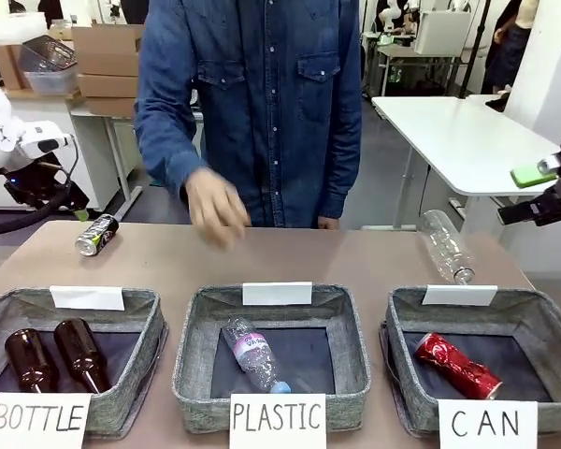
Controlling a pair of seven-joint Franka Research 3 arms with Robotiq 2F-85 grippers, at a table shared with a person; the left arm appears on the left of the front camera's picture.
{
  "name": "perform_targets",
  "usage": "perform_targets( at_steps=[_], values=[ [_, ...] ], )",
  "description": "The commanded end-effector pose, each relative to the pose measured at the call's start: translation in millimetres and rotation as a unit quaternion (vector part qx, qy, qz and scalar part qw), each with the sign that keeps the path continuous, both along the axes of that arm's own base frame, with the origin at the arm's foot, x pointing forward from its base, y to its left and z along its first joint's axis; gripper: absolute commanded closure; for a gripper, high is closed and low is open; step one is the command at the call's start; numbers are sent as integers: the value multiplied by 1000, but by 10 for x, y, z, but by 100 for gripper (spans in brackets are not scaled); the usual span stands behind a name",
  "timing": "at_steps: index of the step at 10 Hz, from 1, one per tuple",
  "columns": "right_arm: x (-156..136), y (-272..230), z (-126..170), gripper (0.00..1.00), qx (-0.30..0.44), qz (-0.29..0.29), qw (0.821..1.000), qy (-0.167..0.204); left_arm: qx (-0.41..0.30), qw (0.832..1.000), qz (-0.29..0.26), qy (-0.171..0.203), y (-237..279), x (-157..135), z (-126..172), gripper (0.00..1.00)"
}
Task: Sort the can waste into the basket.
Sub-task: Pick up the can waste from the table and place it in the right Fabric basket.
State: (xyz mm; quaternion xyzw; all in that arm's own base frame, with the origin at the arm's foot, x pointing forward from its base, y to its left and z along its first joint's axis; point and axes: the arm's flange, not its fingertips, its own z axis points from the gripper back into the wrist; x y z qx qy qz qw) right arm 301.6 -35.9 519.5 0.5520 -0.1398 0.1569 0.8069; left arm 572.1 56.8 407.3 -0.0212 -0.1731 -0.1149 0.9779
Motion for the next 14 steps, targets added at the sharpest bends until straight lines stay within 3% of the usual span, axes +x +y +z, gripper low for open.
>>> perform_targets(
  at_steps=[1, 3, 4, 7, 9, 11, 12, 13, 14],
  values=[
    [0, -20, 7, 0, -2, 9, 1000, -12, 5, 1000, 1, -23, 11, -202, 66, 0],
    [0, -20, 7, 0, -2, 9, 1000, -12, 16, 999, -12, 29, -57, 300, -183, 0],
    [0, -20, 7, 0, -2, 9, 1000, -12, 17, 999, -2, 37, -69, 488, -309, 0],
    [0, -20, 7, 0, -2, 9, 1000, -12, 9, 998, -19, 51, -111, 758, -576, 0],
    [0, -20, 7, 0, -2, 9, 1000, -12, -7, 996, -39, 83, -179, 893, -800, 0],
    [0, -20, 7, 0, -2, 9, 1000, -12, -2, 997, -20, 78, -177, 913, -891, 0],
    [0, -20, 7, 0, -2, 9, 1000, -12, -5, 997, -9, 76, -144, 909, -886, 53],
    [0, -20, 7, 0, -2, 9, 1000, -12, -3, 998, -3, 67, -128, 889, -888, 58],
    [0, -20, 7, 0, -2, 9, 1000, -12, 1, 997, -6, 71, -120, 871, -902, 100]
  ],
)
